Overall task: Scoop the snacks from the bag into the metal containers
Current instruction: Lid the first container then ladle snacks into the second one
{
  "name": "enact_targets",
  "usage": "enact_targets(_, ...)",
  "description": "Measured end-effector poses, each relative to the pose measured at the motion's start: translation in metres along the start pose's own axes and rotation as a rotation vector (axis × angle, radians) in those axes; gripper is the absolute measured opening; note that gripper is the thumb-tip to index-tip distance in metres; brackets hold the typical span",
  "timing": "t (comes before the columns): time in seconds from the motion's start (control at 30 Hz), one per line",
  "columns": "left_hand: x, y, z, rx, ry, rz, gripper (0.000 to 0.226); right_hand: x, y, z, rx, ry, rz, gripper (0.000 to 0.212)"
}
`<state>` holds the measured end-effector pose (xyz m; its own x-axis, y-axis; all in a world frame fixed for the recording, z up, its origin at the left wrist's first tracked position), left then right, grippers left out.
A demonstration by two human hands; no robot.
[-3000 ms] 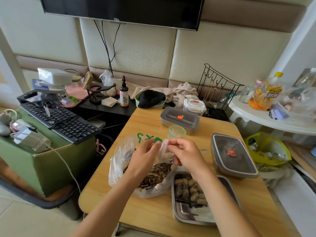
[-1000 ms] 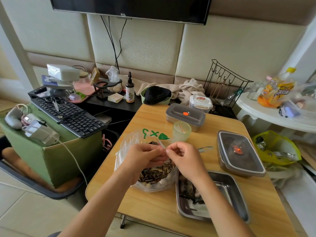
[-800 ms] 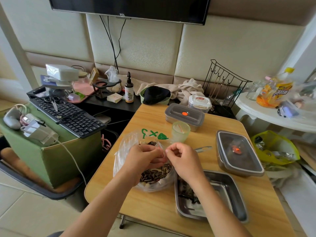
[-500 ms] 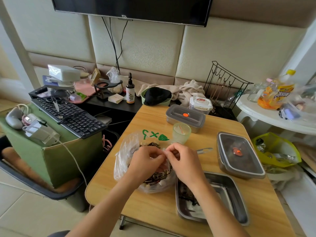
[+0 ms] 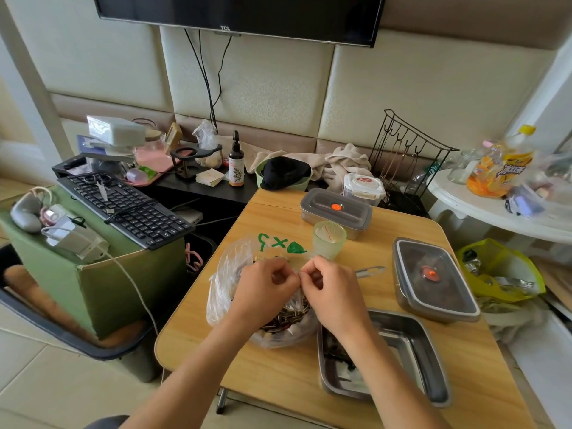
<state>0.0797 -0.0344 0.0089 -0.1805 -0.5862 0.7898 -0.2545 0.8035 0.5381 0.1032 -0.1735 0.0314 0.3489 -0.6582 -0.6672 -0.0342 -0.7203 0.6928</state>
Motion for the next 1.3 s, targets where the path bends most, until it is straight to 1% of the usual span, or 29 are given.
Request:
enact_targets(0.3, -0.004, 0.003, -0.002, -0.009, 0.013, -0.006, 0.012, -0.011, -0.002, 0.0, 0.037, 0.132, 0.189, 0.017)
enact_targets(0.4, 0.002, 0.004, -0.002, 0.022, -0.077, -0.102, 0.017, -0.016, -0.001, 0.0, 0.091, 0.162, 0.279, 0.021)
enact_targets(0.47, 0.005, 0.006, -0.002, 0.054, -0.119, -0.182, 0.019, -0.017, -0.002, -0.001, 0.095, 0.162, 0.282, 0.019)
enact_targets(0.53, 0.004, 0.009, -0.001, 0.083, -0.121, -0.19, 0.018, -0.012, -0.004, -0.004, 0.046, 0.098, 0.196, 0.016)
enact_targets(0.63, 0.003, 0.008, -0.001, 0.09, -0.1, -0.135, 0.017, 0.003, -0.008, -0.004, -0.042, -0.068, 0.037, 0.015)
enact_targets(0.7, -0.001, 0.003, 0.001, 0.049, -0.047, -0.039, 0.016, 0.012, -0.011, -0.002, -0.095, -0.185, -0.062, 0.014)
enact_targets(0.77, -0.005, -0.003, 0.004, -0.004, 0.008, 0.027, 0.013, 0.019, -0.012, -0.001, -0.106, -0.27, -0.158, 0.014)
enact_targets(0.87, -0.008, -0.003, 0.006, -0.019, 0.064, 0.11, 0.013, 0.02, -0.013, -0.001, -0.116, -0.286, -0.232, 0.013)
enact_targets(0.93, -0.01, 0.0, 0.005, -0.013, 0.098, 0.163, 0.013, 0.018, -0.014, -0.002, -0.156, -0.267, -0.287, 0.008)
enact_targets(1.0, -0.012, 0.004, 0.005, 0.018, 0.132, 0.169, 0.011, 0.014, -0.014, 0.0, -0.208, -0.24, -0.331, 0.006)
enact_targets(1.03, -0.013, 0.006, 0.004, 0.037, 0.124, 0.139, 0.009, 0.012, -0.013, 0.001, -0.215, -0.212, -0.295, 0.01)
enact_targets(1.07, -0.012, 0.008, 0.004, 0.053, 0.099, 0.083, 0.008, 0.011, -0.012, 0.001, -0.197, -0.164, -0.201, 0.014)
enact_targets(1.13, -0.009, 0.011, 0.003, 0.067, 0.027, -0.065, 0.011, 0.007, -0.009, 0.001, -0.123, -0.05, 0.028, 0.02)
enact_targets(1.17, -0.007, 0.012, 0.003, 0.065, -0.006, -0.141, 0.014, 0.005, -0.008, 0.001, -0.084, -0.008, 0.098, 0.023)
enact_targets(1.23, -0.003, 0.011, 0.004, 0.055, -0.058, -0.265, 0.017, 0.002, -0.007, -0.001, -0.03, 0.025, 0.171, 0.024)
enact_targets(1.3, 0.002, 0.01, 0.003, 0.052, -0.139, -0.31, 0.019, 0.0, -0.005, -0.002, -0.002, 0.031, 0.19, 0.022)
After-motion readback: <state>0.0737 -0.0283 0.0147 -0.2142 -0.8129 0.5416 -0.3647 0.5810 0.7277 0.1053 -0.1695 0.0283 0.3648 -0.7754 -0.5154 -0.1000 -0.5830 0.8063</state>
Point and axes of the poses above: each hand's wrist, its own z-axis away from the middle knuckle, its own y-axis out of the back of the hand, x = y × z, the point moved 8 cm from there along -z, towards the middle knuckle, and after that the axes turned 9 degrees about -y, right-handed, at the moved point
